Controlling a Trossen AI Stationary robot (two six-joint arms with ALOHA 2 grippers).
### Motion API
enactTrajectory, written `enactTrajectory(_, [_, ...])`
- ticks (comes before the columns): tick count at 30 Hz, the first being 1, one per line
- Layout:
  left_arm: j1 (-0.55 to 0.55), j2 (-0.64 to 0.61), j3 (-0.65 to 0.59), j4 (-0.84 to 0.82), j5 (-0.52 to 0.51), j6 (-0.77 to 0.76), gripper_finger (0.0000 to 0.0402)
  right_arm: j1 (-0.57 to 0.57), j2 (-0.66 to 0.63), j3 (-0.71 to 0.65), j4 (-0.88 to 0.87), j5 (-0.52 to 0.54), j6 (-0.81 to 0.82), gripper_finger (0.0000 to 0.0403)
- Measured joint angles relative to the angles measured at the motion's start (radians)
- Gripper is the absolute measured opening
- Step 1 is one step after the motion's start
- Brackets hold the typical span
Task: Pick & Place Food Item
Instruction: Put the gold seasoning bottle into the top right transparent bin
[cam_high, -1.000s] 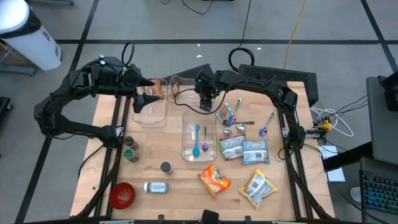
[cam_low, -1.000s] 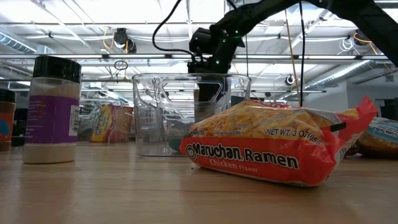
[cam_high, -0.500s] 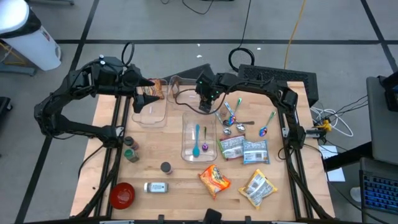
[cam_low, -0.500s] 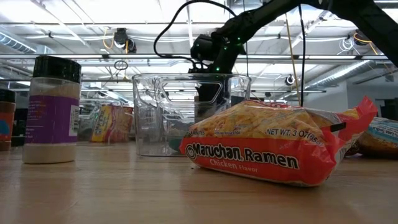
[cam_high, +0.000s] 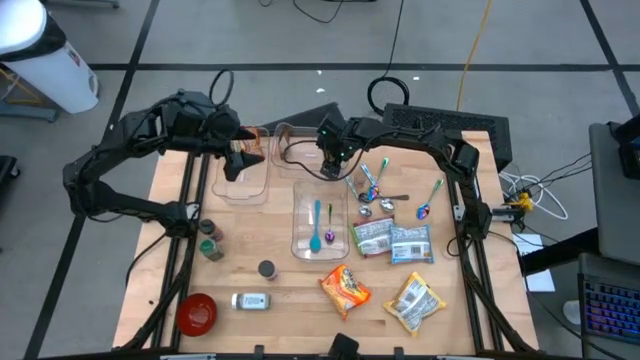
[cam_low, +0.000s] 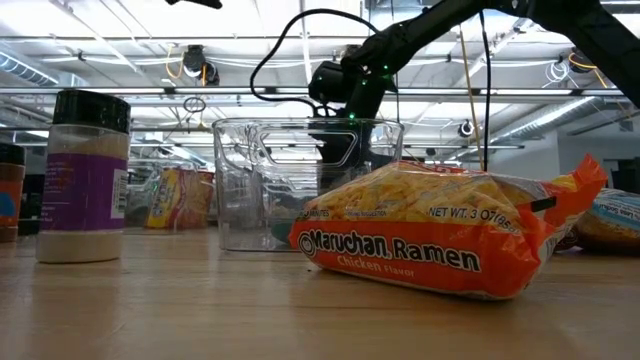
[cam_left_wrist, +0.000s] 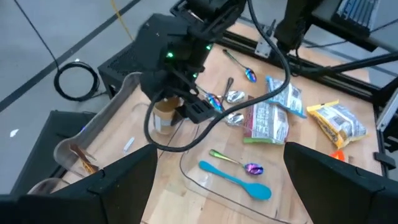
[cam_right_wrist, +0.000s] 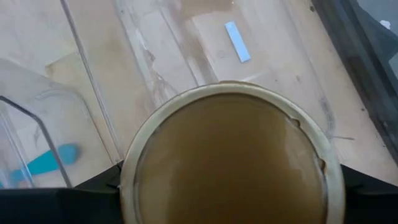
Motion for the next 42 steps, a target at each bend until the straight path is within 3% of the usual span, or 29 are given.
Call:
enactTrajectory(31, [-0.01, 0.039, 0.0, 0.036, 0.048, -0.018, 0.0358, 0.0, 0.0, 0.001, 0.003, 0.023, -0.004, 0.03])
enactTrajectory(38, [-0.01, 0.039, 0.0, 0.036, 0.048, -0.023, 0.0358, 0.0, 0.0, 0.001, 0.0, 0.022, -0.007, 0.0274])
enactTrajectory(42, [-0.01, 0.039, 0.0, 0.036, 0.048, -0.028, 0.0358, 0.0, 0.0, 0.001, 0.0, 0.022, -0.005, 0.0281])
